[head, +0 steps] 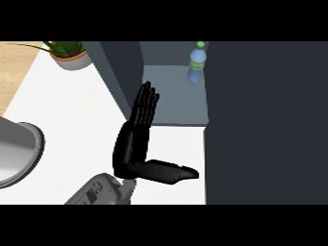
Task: Pick up the bottled water, place it into the cabinet and close the cabinet
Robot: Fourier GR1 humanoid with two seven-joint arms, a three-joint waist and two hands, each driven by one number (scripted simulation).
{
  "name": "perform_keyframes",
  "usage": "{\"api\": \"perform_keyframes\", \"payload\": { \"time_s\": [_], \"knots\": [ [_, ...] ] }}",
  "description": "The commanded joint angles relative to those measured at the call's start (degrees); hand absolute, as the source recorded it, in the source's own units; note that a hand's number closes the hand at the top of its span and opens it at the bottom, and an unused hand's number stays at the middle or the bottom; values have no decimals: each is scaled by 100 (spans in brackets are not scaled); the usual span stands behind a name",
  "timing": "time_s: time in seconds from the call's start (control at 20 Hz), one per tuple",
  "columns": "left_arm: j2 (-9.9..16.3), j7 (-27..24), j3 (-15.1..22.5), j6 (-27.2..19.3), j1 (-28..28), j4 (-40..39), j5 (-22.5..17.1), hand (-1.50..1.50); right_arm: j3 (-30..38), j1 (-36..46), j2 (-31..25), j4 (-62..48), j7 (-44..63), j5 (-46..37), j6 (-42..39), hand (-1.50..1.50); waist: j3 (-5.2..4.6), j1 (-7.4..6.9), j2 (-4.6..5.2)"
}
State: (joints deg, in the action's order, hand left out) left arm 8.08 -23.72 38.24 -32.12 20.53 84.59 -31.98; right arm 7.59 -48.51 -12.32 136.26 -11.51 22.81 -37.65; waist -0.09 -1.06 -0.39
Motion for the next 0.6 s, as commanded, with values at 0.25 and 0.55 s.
{"api": "perform_keyframes", "payload": {
  "time_s": [0.25, 0.55],
  "knots": [
    [900, -11, 248, 48, -1447, 1603, 114, -150, -932, -60, -388, 1124, 769, -526, -241, 150, -5, -34, -3],
    [1260, -77, -94, 15, -1904, 2140, 57, -150, -1792, -232, -402, 1402, 1043, -981, -296, 150, -10, 60, -18]
  ]
}}
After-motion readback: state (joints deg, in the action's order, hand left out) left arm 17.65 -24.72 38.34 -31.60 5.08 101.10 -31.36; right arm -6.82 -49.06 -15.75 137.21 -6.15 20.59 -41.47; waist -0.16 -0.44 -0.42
